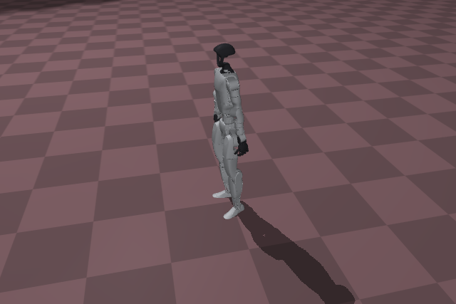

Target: Upper body actions

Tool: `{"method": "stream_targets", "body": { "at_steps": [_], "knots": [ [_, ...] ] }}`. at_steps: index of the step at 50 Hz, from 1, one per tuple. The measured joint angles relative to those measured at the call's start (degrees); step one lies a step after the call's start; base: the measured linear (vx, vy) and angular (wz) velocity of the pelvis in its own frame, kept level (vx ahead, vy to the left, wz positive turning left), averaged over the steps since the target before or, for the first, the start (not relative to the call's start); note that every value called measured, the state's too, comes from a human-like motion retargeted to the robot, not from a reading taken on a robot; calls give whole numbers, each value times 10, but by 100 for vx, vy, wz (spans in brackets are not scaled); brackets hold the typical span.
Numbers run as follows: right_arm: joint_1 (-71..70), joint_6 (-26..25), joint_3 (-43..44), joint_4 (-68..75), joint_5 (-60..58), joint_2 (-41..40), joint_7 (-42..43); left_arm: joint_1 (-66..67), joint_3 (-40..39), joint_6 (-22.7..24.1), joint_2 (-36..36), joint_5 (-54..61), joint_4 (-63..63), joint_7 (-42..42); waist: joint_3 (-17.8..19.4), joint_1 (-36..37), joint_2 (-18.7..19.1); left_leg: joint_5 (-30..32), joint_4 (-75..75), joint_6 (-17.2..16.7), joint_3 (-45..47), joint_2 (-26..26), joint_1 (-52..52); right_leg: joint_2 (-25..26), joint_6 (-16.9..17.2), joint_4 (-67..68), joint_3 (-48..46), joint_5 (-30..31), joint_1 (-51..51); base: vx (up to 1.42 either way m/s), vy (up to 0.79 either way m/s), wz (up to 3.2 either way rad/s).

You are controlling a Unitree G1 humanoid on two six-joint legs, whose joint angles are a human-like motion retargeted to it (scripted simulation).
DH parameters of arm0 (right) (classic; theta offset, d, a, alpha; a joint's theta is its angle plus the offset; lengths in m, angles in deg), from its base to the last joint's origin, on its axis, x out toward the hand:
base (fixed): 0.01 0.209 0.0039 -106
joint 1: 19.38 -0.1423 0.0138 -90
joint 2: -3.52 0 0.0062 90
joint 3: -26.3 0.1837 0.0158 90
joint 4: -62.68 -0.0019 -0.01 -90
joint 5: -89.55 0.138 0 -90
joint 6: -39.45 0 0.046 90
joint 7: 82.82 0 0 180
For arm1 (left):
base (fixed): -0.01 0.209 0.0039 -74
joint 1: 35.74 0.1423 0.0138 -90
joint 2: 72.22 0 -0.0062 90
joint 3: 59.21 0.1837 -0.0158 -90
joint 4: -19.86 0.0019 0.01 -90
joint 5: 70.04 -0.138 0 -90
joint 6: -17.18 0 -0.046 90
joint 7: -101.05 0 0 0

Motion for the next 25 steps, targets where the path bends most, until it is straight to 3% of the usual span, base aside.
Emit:
{"method": "stream_targets", "body": {
  "at_steps": [25],
  "knots": [
    [5, -10, -2, 23, -7, 1, 10, 8, -6, -9, -13, -3, 20, -4, -5, 0, -1, -4, -1, 6, 0, -8, 3, -6, 5, 3, 1, 1, -1, 0, 0, 0]
  ]
}}
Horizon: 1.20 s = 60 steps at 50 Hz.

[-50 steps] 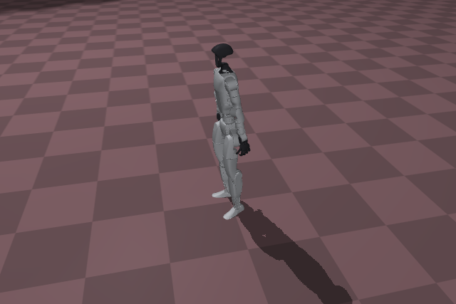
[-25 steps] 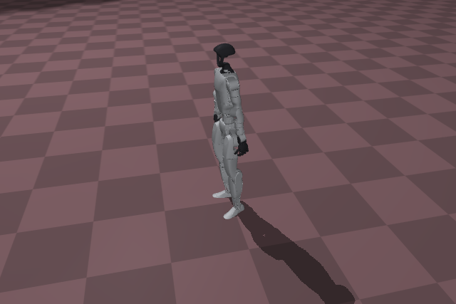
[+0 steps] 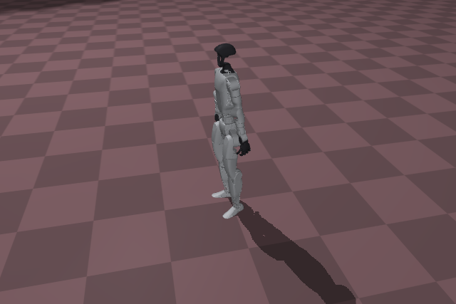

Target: Upper body actions

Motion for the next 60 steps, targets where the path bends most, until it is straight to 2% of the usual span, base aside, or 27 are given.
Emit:
{"method": "stream_targets", "body": {
  "at_steps": [20, 36, 40, 42, 43, 45, 48, 50, 51, 52, 55, 57, 60],
  "knots": [
    [-1, 4, 0, -4, 1, 0, -4, -5, 4, 3, 2, -2, -13, 2, -2, -2, -3, 0, 3, 1, -5, -2, -4, -2, 3, -1, -4, -1, 1, 0, 0, 0],
    [18, 28, 38, -43, 1, 29, 0, -30, -1, 2, -23, 11, -12, 7, 19, 0, -29, 3, 7, 12, -34, -16, -22, -23, 18, 35, -28, -18, -13, 0, 1, 7],
    [24, 41, 45, -66, 19, 48, 2, -53, -7, 1, -36, 28, -9, 14, 27, -1, -28, 7, 0, 14, -28, -4, -36, -19, 35, 82, 12, 4, -58, -9, -2, -23],
    [26, 44, 50, -74, 21, 61, 8, -63, -7, 1, -41, 37, -8, 17, 31, 3, -23, 10, -3, 15, -13, 4, -42, -3, 43, 99, 96, 10, -81, -12, -1, -63],
    [28, 46, 55, -76, 23, 67, 12, -68, -4, 0, -43, 41, -8, 19, 35, 4, -22, 12, -4, 15, -8, 8, -45, 1, 50, 106, 135, 11, -87, -14, -2, -41],
    [32, 51, 67, -79, 31, 80, 18, -85, 5, -1, -53, 45, -6, 25, 49, -3, -18, 18, -3, 14, -10, 15, -50, -9, 51, 114, 149, 4, -89, -15, -7, 3],
    [45, 54, 96, -75, 57, 94, 27, -123, 19, -5, -74, 42, 0, 35, 71, -14, -16, 29, 2, 7, -27, 27, -64, -61, 21, 103, 66, 5, -78, -16, -16, 38],
    [56, 58, 119, -68, 83, 103, 34, -147, 27, -4, -86, 38, -1, 40, 86, -10, -25, 34, 8, 1, -32, 27, -72, -93, 10, 83, 34, 51, -67, -13, -27, 29],
    [64, 59, 129, -65, 94, 107, 37, -157, 33, -2, -90, 41, -4, 42, 94, -11, -38, 36, 9, -2, -34, 17, -74, -106, 52, 70, 45, 63, -63, -13, -35, 35],
    [71, 61, 139, -63, 104, 112, 42, -168, 40, 1, -95, 45, -7, 42, 103, -11, -49, 40, 10, -4, -36, 10, -76, -114, 81, 59, 53, 68, -59, -16, -35, 34],
    [86, 67, 166, -54, 127, 125, 58, -205, 60, 5, -114, 56, -16, 38, 138, -11, -63, 52, 9, -17, -43, 12, -83, -117, 86, 44, 51, 38, -61, -24, -34, 20],
    [91, 71, 185, -53, 144, 135, 65, -230, 68, 8, -120, 59, -25, 39, 164, -13, -69, 60, 11, -25, -44, 15, -97, -112, 72, 24, 48, 47, -71, -38, -34, 5],
    [88, 84, 214, -61, 178, 152, 72, -278, 63, 17, -115, 66, -35, 54, 203, -8, -60, 72, 7, -35, -29, 31, -127, -105, 72, 19, 72, 69, -121, -54, -27, -52]
  ]
}}
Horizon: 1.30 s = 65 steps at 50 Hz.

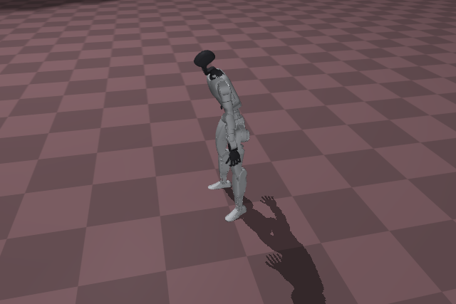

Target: Upper body actions

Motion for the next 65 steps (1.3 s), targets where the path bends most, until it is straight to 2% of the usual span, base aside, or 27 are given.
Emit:
{"method": "stream_targets", "body": {
  "at_steps": [3, 8, 9, 23, 33, 47, 57, 61, 65],
  "knots": [
    [-5, 14, 15, -5, 27, 27, 22, -33, -10, 15, 3, 24, -2, 4, 21, -11, 11, 14, -8, -8, 27, 19, -35, 21, -10, -7, 31, 19, -56, -48, -15, -87],
    [0, 35, 61, -12, 86, 50, 16, -100, -1, 24, -9, 27, -10, -3, 107, -34, 14, 31, -13, -16, 55, 37, -53, 43, -23, -10, 63, 42, -97, -39, -17, -56],
    [7, 39, 67, -9, 98, 55, 17, -113, 6, 25, -12, 26, -10, -2, 114, -37, 15, 34, -13, -18, 60, 41, -65, 46, -25, -10, 69, 47, -114, -40, -7, -50],
    [101, 95, 104, 65, 308, 101, 78, -236, 38, 66, -37, 70, -10, -12, 115, -127, 20, 72, -31, -36, 136, 68, -249, 86, -40, -25, 148, 111, -360, -25, -2, -45],
    [128, 74, 82, 113, 296, 101, 158, -258, 39, 90, -42, 33, -37, 9, 115, -162, 0, 69, -30, -61, 140, 89, -286, 121, -40, -27, 202, 127, -438, -4, 3, -57],
    [81, 86, 41, 119, 346, 109, 122, -234, -3, 123, -113, 46, -60, 38, 115, -283, -83, 49, -46, -59, 200, 96, -325, 156, -47, -22, 241, 133, -522, 3, 4, -35],
    [1, 103, -35, 126, 372, 112, 113, -236, -74, 109, -155, 36, -67, -27, 115, -400, -170, 40, -50, -55, 227, 88, -336, 175, -55, 11, 253, 118, -562, 4, 11, -17],
    [-4, 104, -39, 128, 393, 116, 122, -249, -71, 110, -147, -1, -80, -36, 115, -403, -177, 40, -48, -53, 228, 85, -337, 174, -55, 18, 254, 114, -563, -3, 2, 7],
    [3, 113, -37, 128, 389, 125, 138, -241, -71, 121, -130, -13, -96, -20, 115, -384, -161, 42, -45, -50, 219, 85, -335, 168, -54, 11, 247, 117, -552, -5, -2, 17]
  ]
}}
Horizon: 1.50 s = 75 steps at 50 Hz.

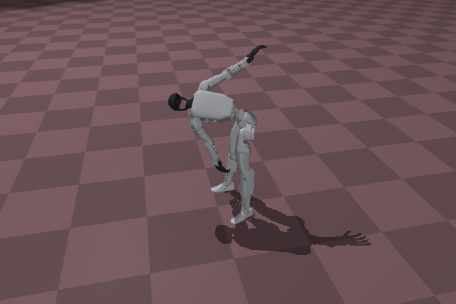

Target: Upper body actions

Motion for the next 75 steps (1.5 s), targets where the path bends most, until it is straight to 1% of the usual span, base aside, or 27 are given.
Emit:
{"method": "stream_targets", "body": {
  "at_steps": [3, 5, 8, 11, 15, 18, 20, 23, 27, 30, 32, 35, 40, 42, 43, 45, 47, 52, 55, 57, 60, 62, 65, 68, 72, 75],
  "knots": [
    [2, 2, 5, -3, -25, 12, 9, 24, -9, 8, 11, 35, -8, 14, 0, 19, 19, 2, 1, 2, -8, 2, 7, -5, 3, -12, -6, 5, 18, 0, 0, 0],
    [4, -1, 7, -7, -49, 26, 13, 51, -10, 5, 12, 66, -6, 20, 0, 37, 37, 4, 2, 4, -18, 3, 14, -10, 5, -19, -14, 7, 34, 1, -6, 24],
    [10, -7, 14, -10, -90, 54, 30, 108, 6, -14, -7, 77, -1, 7, 0, 67, 66, 8, 4, 6, -35, 3, 26, -17, 5, -26, -28, 8, 61, 5, -1, 37],
    [15, -18, 26, -17, -130, 84, 43, 185, 32, -41, -45, 47, 1, -11, 0, 103, 100, 12, 6, 10, -54, 3, 39, -24, 7, -31, -44, 5, 93, 5, 3, 43],
    [9, -33, 42, -34, -181, 117, 56, 300, 47, -73, -88, 23, -2, -8, 0, 152, 142, 16, 8, 15, -82, -1, 58, -38, 9, -36, -67, -2, 139, 8, 3, 53],
    [2, -44, 39, -50, -218, 131, 58, 383, 46, -103, -98, 64, 1, -19, 0, 185, 177, 20, 10, 22, -110, -10, 69, -55, 12, -39, -91, -11, 177, 13, 13, 83],
    [5, -60, 40, -57, -256, 133, 61, 455, 30, -114, -90, 89, -4, -44, 0, 210, 207, 24, 9, 25, -135, -17, 76, -67, 14, -43, -114, -16, 205, 14, 15, 104],
    [12, -79, 53, -59, -291, 125, 69, 567, -20, -128, -65, 64, 2, -69, 0, 259, 245, 26, 14, 25, -155, -28, 89, -89, 19, -46, -141, -26, 246, 14, 11, 100],
    [28, -88, 77, -60, -301, 107, 58, 704, -77, -143, -39, 41, 33, -57, 0, 331, 297, 28, 20, 27, -188, -48, 106, -120, 28, -47, -183, -43, 301, 18, 14, 107],
    [45, -100, 77, -58, -301, 100, 47, 769, -132, -164, -24, 36, 68, -42, 0, 386, 335, 32, 27, 27, -218, -67, 110, -147, 33, -47, -222, -57, 340, 13, 15, 132],
    [50, -112, 75, -55, -302, 96, 41, 784, -168, -177, -19, 47, 87, -28, 0, 426, 363, 35, 32, 27, -245, -82, 107, -166, 39, -47, -255, -66, 364, 6, 8, 156],
    [49, -126, 81, -54, -299, 88, 38, 786, -203, -175, -18, 61, 96, 4, 0, 495, 401, 40, 40, 26, -293, -110, 99, -194, 44, -49, -305, -76, 396, 3, -1, 160],
    [35, -138, 121, -81, -313, 70, 21, 761, -230, -164, -8, 68, 98, 76, 0, 619, 460, 54, 40, 24, -347, -158, 92, -233, 54, -54, -381, -87, 442, 8, -12, 142],
    [22, -145, 154, -86, -318, 74, 4, 725, -224, -163, 6, 76, 106, 98, 0, 677, 498, 62, 37, 23, -364, -171, 83, -241, 59, -58, -410, -87, 452, 3, -17, 121],
    [11, -147, 164, -91, -316, 72, -5, 709, -230, -163, 11, 81, 111, 107, 0, 705, 506, 66, 34, 22, -370, -177, 75, -246, 62, -60, -421, -86, 451, 2, -25, 108],
    [-19, -147, 174, -97, -303, 68, -22, 677, -245, -159, 20, 92, 120, 121, 0, 764, 509, 74, 28, 20, -377, -188, 55, -253, 64, -63, -424, -84, 438, 3, -31, 91],
    [-56, -150, 187, -98, -288, 71, -38, 648, -240, -149, 26, 107, 130, 130, 0, 827, 509, 79, 23, 20, -382, -195, 30, -257, 66, -64, -425, -79, 415, 5, -42, 69],
    [-144, -168, 241, -98, -258, 107, -93, 557, -155, -109, 25, 138, 175, 187, 0, 1004, 509, 92, 14, 18, -387, -203, -54, -262, 64, -60, -424, -72, 330, 9, -57, 53],
    [-183, -187, 260, -105, -264, 143, -128, 513, -99, -69, 20, 171, 209, 228, 0, 1082, 509, 95, 10, 16, -386, -203, -102, -262, 64, -58, -423, -72, 281, 4, -44, 36],
    [-206, -201, 247, -106, -261, 171, -151, 493, -76, -35, 18, 204, 222, 260, 0, 1109, 509, 97, 8, 15, -386, -203, -127, -261, 63, -59, -427, -70, 256, 4, -22, 30],
    [-249, -215, 198, -121, -274, 194, -187, 492, -61, 12, 17, 247, 233, 295, 0, 1110, 509, 100, 5, 13, -388, -199, -149, -254, 61, -59, -431, -70, 235, 0, -8, 10],
    [-285, -221, 159, -132, -290, 201, -212, 491, -52, 21, 14, 258, 238, 310, 0, 1101, 509, 101, 4, 13, -393, -196, -158, -249, 60, -58, -436, -70, 228, -3, -8, 4],
    [-316, -226, 117, -147, -303, 201, -232, 485, -34, 15, 11, 266, 237, 309, 0, 1085, 509, 102, 5, 12, -397, -191, -161, -243, 59, -55, -442, -72, 226, -3, -7, -6],
    [-322, -222, 97, -152, -312, 199, -231, 475, -11, 8, 17, 256, 226, 298, 0, 1068, 509, 100, 7, 12, -400, -186, -153, -238, 58, -53, -444, -74, 234, -4, -2, -13],
    [-289, -210, 107, -148, -306, 190, -219, 468, 33, -11, 35, 207, 218, 273, 0, 1041, 509, 95, 12, 14, -402, -178, -124, -230, 57, -51, -445, -75, 258, -9, -1, -35],
    [-237, -197, 130, -151, -298, 178, -208, 465, 62, -25, 52, 177, 215, 254, 0, 1018, 509, 90, 16, 17, -400, -169, -92, -221, 55, -48, -446, -77, 286, -11, -3, -48]
  ]
}}
